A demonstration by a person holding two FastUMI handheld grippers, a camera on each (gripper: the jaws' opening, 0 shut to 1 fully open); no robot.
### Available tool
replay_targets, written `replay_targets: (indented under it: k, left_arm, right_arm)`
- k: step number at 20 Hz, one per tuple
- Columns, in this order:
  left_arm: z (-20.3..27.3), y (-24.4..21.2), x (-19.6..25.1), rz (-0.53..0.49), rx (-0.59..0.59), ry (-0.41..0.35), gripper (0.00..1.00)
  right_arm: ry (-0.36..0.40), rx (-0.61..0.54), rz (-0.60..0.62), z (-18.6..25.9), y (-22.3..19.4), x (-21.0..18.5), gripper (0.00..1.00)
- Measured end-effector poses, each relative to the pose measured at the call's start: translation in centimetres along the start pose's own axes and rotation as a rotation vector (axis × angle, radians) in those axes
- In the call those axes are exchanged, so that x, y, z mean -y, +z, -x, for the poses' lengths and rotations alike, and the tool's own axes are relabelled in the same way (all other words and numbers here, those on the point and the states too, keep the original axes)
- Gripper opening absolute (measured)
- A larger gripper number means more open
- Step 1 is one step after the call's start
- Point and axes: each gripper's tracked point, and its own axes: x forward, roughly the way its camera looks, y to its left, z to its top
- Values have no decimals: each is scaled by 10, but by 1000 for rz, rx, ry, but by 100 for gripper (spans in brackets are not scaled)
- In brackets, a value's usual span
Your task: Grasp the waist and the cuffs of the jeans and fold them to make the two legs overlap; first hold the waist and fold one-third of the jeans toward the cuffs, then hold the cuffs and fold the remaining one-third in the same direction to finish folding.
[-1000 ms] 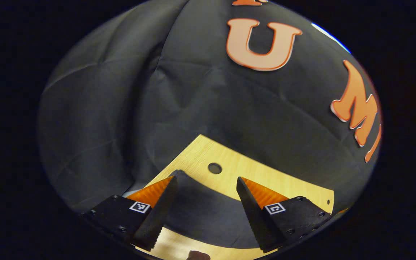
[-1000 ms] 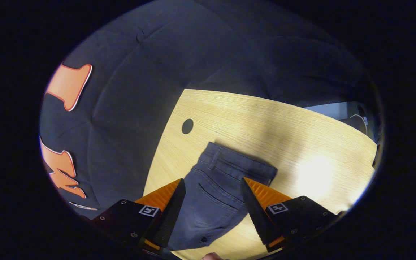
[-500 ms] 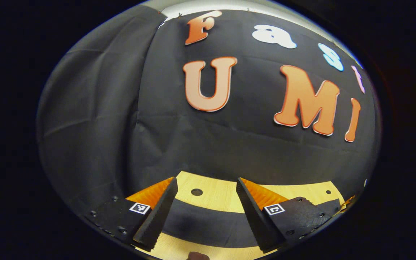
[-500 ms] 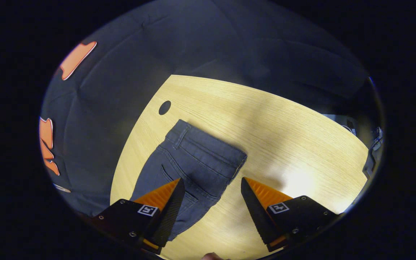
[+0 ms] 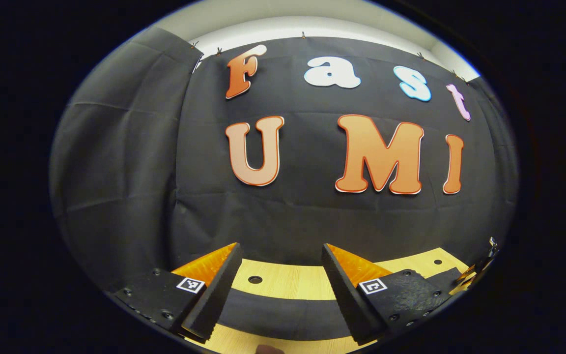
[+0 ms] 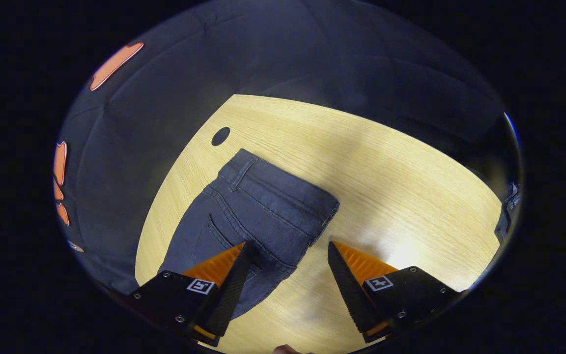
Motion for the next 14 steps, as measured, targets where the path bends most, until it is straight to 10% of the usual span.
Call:
replay_targets:
  k: [14]
  left_arm:
    - [29, -10, 69, -53, -4, -88, 98]
  right_arm:
    - [25, 52, 3, -19, 8, -9, 87]
